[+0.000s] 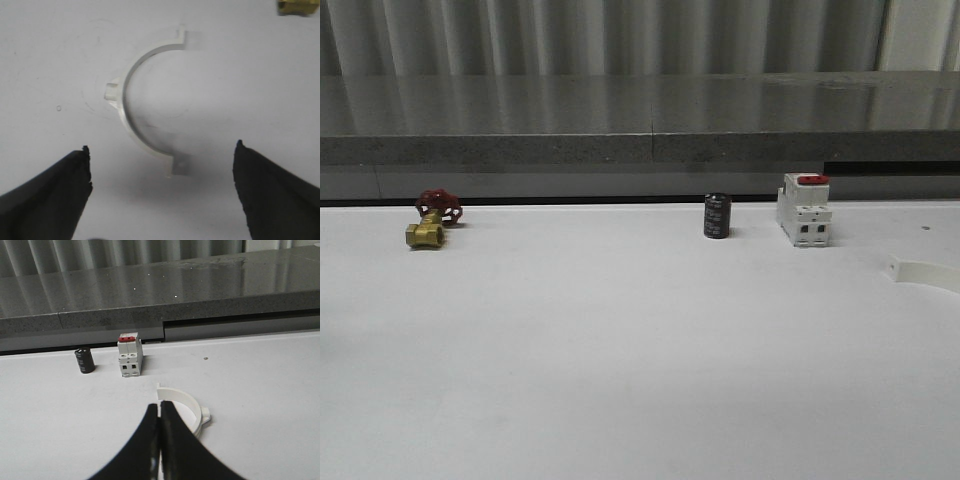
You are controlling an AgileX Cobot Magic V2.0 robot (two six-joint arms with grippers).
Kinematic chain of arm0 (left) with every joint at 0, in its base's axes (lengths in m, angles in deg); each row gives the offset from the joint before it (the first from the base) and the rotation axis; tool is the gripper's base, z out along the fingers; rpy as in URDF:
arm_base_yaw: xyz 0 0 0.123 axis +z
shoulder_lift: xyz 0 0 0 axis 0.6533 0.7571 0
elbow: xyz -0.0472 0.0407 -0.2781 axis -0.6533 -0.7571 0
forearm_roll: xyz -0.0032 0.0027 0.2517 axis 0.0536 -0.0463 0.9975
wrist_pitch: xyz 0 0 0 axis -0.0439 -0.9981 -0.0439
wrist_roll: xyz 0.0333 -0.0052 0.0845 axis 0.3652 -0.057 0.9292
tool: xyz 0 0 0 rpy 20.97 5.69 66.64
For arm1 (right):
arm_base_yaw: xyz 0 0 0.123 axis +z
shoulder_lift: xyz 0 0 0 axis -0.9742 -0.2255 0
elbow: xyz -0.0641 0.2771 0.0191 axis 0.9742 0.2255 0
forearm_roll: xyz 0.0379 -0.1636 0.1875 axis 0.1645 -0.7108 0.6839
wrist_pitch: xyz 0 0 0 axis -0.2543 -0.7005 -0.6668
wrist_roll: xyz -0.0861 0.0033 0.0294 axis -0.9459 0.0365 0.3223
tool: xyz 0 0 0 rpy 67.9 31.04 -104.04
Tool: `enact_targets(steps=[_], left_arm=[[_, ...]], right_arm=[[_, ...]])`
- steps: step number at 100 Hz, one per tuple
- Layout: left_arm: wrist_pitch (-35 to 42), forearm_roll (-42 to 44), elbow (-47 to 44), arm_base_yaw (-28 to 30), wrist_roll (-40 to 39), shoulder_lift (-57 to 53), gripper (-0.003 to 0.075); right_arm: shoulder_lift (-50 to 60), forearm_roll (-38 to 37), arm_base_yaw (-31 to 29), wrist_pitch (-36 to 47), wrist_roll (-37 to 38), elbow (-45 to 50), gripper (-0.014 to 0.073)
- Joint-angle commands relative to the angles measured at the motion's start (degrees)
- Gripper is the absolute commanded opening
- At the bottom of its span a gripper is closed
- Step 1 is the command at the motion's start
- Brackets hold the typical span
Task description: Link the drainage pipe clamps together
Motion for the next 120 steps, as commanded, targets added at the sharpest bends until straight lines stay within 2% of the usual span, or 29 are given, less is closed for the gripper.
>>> enact_targets(steps=[1,51,120], left_arm=[[1.7,-1.8,3.3,2.6,3.1,2.0,0.0566],[9.7,-2.0,7.5,3.0,4.1,14.8,0.0566],[14.2,-2.0,8.3,3.0,4.2,21.0,0.0566]], right_arm=[[1.1,-0.1,-0.4,4.9,-0.5,-0.9,-0.0069],[1.1,-0.1,-0.4,4.9,-0.5,-0.9,-0.0069],[1.1,-0.1,-0.4,4.9,-0.5,-0.9,-0.0069]])
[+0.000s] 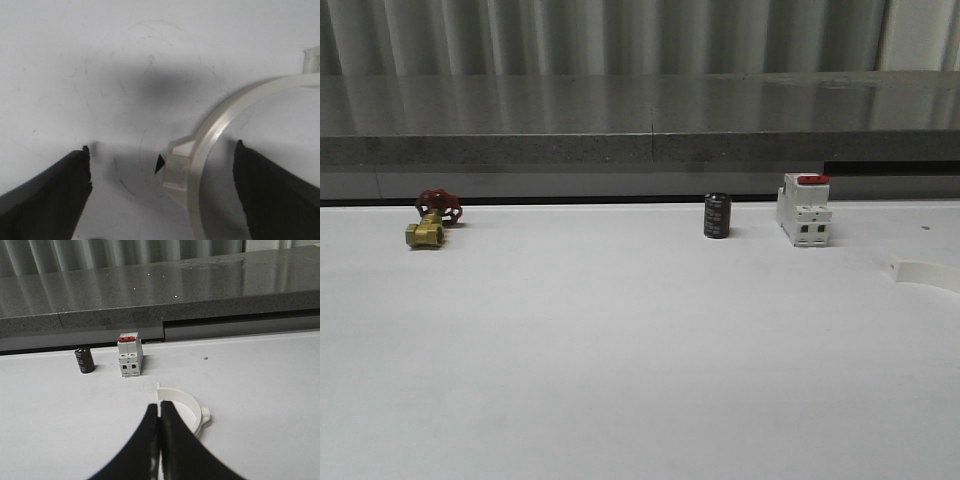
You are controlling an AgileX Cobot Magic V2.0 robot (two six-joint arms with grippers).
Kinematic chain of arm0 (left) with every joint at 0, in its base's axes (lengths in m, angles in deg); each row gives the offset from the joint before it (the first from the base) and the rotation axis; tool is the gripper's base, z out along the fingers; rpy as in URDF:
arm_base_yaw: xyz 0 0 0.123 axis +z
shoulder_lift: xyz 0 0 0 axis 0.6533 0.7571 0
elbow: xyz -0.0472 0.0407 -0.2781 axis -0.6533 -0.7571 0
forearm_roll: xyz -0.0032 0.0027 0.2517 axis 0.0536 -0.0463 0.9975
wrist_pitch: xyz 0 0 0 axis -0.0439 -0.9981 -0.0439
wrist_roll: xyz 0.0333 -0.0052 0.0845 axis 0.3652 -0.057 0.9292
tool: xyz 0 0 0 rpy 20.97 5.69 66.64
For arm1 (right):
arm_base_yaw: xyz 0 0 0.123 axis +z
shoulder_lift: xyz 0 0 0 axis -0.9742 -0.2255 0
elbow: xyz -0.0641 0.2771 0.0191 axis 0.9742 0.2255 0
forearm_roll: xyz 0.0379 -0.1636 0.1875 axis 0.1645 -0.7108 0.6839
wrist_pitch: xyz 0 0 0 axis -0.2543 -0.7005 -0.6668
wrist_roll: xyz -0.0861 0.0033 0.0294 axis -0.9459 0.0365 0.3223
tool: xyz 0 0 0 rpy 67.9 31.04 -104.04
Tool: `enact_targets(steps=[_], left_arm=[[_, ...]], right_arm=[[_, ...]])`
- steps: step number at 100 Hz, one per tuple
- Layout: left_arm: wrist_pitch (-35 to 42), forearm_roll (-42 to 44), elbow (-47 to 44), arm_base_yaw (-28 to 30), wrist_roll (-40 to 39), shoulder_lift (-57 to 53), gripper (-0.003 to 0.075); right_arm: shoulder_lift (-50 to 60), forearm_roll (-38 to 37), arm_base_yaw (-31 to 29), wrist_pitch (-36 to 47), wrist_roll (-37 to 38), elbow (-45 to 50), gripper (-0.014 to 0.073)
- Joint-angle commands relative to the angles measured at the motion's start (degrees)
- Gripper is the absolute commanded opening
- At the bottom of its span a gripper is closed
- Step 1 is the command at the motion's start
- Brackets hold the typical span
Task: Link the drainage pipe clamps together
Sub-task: 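Close the left gripper on the clamp half's end tab and lift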
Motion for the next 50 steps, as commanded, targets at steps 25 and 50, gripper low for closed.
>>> enact_targets(steps=[25,50], left_arm=[[1.1,-1.0,1.7,-0.1,0.1,-1.2,0.0565],[0.4,-2.8,1.7,-0.1,0.1,-1.2,0.055]], right_arm=[[1.1,-0.1,-0.4,4.9,-0.5,-0.9,-0.0069],[1.1,-0.1,-0.4,4.9,-0.5,-0.9,-0.0069]])
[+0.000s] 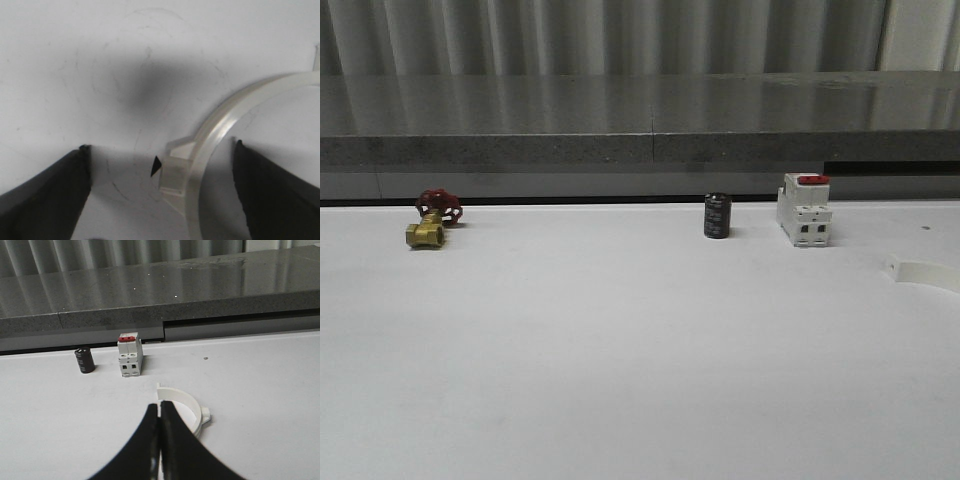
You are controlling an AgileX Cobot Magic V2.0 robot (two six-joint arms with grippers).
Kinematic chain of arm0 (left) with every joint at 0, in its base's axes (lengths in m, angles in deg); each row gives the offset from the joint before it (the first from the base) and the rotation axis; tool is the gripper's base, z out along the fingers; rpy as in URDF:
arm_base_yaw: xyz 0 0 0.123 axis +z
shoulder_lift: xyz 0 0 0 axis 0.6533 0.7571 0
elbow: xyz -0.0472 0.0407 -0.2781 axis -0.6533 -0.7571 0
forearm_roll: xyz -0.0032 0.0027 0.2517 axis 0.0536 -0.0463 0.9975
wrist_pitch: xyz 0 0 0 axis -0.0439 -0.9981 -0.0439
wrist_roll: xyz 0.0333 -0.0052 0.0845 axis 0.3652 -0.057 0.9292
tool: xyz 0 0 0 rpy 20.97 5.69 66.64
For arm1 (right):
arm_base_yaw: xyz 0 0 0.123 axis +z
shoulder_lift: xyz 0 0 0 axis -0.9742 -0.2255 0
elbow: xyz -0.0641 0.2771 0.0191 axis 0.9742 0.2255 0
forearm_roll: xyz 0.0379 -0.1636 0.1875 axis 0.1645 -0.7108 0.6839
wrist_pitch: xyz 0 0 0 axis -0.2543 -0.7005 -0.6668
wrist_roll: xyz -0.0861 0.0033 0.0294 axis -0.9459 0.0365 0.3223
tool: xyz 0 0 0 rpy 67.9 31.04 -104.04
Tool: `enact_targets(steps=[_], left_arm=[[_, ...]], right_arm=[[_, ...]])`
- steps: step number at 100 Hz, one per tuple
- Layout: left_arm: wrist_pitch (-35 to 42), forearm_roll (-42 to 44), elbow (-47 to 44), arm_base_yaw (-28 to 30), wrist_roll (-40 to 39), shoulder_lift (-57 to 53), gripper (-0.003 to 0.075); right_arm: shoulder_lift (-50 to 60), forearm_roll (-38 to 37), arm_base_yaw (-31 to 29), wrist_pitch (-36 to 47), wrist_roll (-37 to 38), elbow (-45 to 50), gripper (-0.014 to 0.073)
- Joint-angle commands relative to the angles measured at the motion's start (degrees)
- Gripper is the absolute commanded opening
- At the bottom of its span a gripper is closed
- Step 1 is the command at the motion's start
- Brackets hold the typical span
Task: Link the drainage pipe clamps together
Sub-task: 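Close the left gripper on the clamp half's end tab and lift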
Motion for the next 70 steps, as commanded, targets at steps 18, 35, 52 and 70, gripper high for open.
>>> enact_targets(steps=[18,35,52,70], left_arm=[[-0.1,-2.8,1.6,-0.1,0.1,-2.6,0.0372],[-1.6,-2.8,1.6,-0.1,0.1,-2.7,0.0164],[-3.5,-3.6,1.6,-0.1,0.1,-4.0,0.0071],[-6.5,-6.4,1.6,-1.0,0.0,-8.8,0.0071]], right_arm=[[1.1,-0.1,-0.4,4.9,-0.5,-0.9,-0.0069],[1.1,-0.1,-0.4,4.9,-0.5,-0.9,-0.0069],[1.1,-0.1,-0.4,4.9,-0.5,-0.9,-0.0069],[1.1,-0.1,-0.4,4.9,-0.5,-0.9,-0.0069]])
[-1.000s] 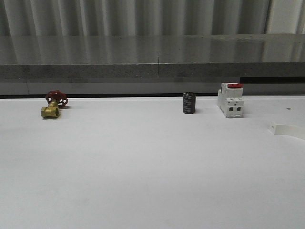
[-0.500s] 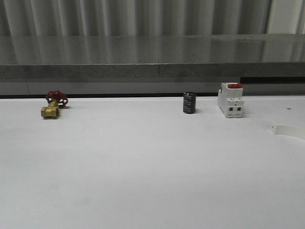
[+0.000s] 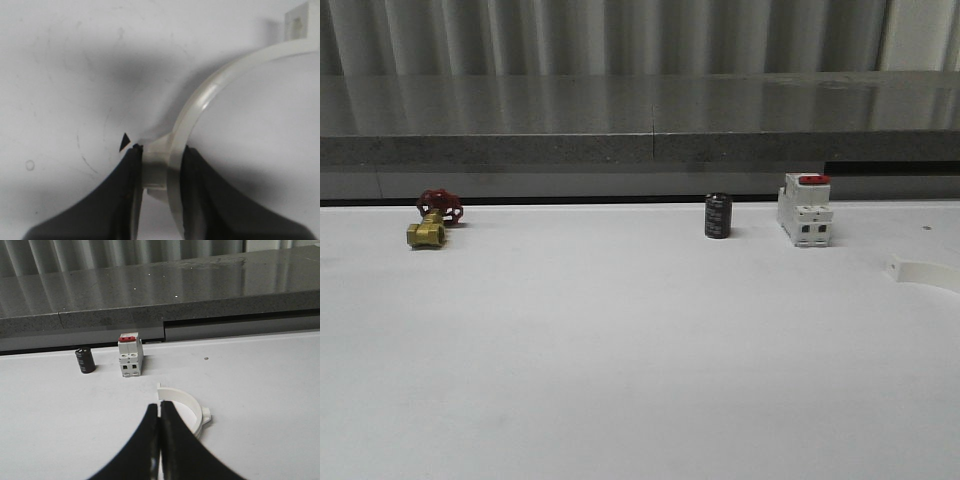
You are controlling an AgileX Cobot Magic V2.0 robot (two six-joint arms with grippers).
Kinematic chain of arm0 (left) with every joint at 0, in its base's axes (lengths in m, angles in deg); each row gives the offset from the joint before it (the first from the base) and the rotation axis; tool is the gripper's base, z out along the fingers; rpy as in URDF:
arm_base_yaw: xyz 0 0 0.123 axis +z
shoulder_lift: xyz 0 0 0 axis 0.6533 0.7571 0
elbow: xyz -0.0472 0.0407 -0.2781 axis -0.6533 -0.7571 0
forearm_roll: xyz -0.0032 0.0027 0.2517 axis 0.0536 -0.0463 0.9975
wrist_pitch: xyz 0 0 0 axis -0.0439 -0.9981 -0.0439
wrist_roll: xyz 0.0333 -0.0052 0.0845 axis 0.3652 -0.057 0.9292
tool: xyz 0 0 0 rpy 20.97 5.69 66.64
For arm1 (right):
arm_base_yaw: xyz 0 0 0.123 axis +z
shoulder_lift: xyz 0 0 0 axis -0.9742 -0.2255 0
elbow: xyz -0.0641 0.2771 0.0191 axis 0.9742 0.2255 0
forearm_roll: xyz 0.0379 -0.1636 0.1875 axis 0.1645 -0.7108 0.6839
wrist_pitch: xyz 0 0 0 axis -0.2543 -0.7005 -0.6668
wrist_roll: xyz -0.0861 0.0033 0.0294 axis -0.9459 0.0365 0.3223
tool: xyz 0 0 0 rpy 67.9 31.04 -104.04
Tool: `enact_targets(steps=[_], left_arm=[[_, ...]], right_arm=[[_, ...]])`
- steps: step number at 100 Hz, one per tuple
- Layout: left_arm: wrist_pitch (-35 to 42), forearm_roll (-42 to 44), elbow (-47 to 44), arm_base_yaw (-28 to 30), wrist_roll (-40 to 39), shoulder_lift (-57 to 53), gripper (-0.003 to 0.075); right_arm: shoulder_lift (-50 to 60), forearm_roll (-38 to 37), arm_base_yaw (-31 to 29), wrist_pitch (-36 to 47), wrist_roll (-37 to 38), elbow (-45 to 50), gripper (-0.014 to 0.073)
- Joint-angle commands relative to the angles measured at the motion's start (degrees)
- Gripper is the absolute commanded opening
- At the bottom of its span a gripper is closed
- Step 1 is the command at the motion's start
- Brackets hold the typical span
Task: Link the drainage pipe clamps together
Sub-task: 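Close the left gripper on the clamp half's end tab and lift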
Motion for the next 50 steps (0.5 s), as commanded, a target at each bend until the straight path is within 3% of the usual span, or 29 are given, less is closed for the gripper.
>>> enact_targets(steps=[1,21,50], left_arm=[[-1.0,-2.0,1.1,-1.1,-0.4,-6.4,0.0071],[-4.1,-1.4,1.0,-7.6,-9.4,-12.7,0.0071],[-2.4,7.8,1.0,-27.8,-26.7,-14.3,0.0071]], right_arm=[[1.1,-0.1,-0.4,4.9,-0.5,-0.9,-0.0069],[1.1,-0.1,-0.4,4.9,-0.5,-0.9,-0.0069],[1.1,-0.1,-0.4,4.9,-0.5,-0.9,-0.0069]])
